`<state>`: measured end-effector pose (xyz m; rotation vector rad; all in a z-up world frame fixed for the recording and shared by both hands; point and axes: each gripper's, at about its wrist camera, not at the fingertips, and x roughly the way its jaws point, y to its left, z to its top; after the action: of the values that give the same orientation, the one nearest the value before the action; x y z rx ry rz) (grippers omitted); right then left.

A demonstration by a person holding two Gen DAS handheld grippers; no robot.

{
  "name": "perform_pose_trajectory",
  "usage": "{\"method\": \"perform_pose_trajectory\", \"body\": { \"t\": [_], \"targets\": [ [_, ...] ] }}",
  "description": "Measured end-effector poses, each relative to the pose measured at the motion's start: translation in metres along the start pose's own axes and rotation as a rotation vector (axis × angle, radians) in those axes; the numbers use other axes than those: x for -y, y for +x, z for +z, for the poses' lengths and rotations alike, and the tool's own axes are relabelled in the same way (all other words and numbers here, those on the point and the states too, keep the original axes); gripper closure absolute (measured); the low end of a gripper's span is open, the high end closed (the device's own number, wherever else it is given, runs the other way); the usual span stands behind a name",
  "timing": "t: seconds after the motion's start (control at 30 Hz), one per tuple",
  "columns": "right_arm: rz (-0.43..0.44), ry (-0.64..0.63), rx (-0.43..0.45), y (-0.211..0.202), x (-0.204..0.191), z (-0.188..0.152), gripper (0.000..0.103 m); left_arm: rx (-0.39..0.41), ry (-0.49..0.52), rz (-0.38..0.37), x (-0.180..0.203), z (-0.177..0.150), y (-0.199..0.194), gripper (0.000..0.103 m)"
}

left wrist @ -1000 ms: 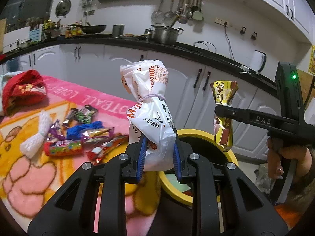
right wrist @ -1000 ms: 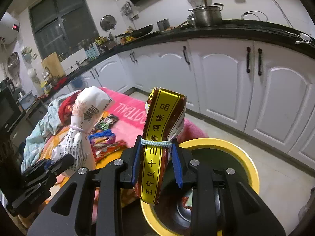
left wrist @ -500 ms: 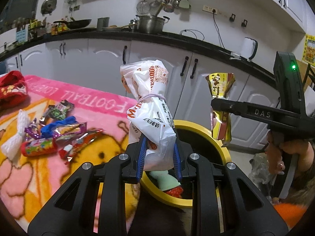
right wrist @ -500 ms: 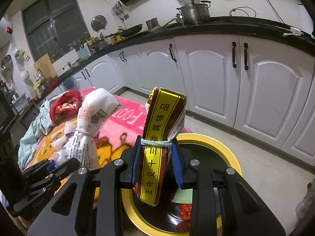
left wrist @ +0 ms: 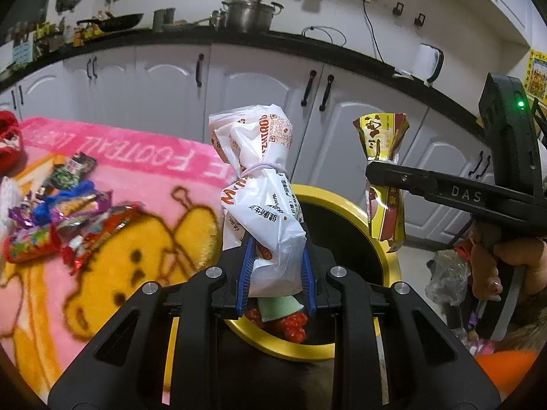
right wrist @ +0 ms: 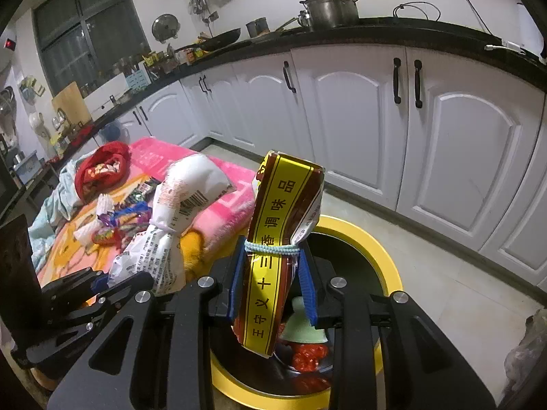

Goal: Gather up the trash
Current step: 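Carry both items over the yellow bin and open both tools to drop them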

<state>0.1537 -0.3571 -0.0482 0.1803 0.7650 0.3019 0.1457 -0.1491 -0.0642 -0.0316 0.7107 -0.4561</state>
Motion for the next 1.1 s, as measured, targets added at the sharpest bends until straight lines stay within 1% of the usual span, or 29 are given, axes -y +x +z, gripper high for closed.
{"method": "perform_pose_trajectory", "body": {
  "t": [0.33,0.6,0.67,0.73,0.77,0.8,0.87,0.97,1.03,1.1],
  "targets": [
    [-0.001,0.023,-0.068,0.018,0.015,-0.012,0.075,-0.058,-0.004,-0.015,0.006,-0.007,0.024,0.084],
    [0.002,0.058,-0.104,0.028,0.022,-0.017,0.073,-0.086,-0.015,-0.015,0.005,-0.011,0.036,0.08],
    [0.003,0.065,-0.115,0.03,0.024,-0.018,0.072,-0.087,-0.017,-0.011,0.004,-0.012,0.036,0.078],
    [0.0,0.073,-0.12,0.032,0.026,-0.019,0.064,-0.088,-0.02,-0.001,0.002,-0.012,0.036,0.071],
    [-0.001,0.081,-0.121,0.032,0.026,-0.02,0.06,-0.086,-0.022,0.002,0.002,-0.013,0.035,0.064],
    [0.0,0.088,-0.122,0.032,0.028,-0.02,0.06,-0.084,-0.027,0.004,0.001,-0.013,0.034,0.061],
    [-0.002,0.094,-0.119,0.031,0.029,-0.019,0.059,-0.079,-0.038,0.011,-0.003,-0.013,0.031,0.059],
    [-0.004,0.102,-0.107,0.027,0.029,-0.017,0.053,-0.072,-0.055,0.03,-0.009,-0.012,0.026,0.047],
    [-0.004,0.098,-0.097,0.024,0.028,-0.014,0.052,-0.063,-0.071,0.039,-0.014,-0.012,0.021,0.042],
    [-0.005,0.089,-0.086,0.021,0.025,-0.012,0.049,-0.052,-0.091,0.052,-0.019,-0.011,0.015,0.029]
  ]
}}
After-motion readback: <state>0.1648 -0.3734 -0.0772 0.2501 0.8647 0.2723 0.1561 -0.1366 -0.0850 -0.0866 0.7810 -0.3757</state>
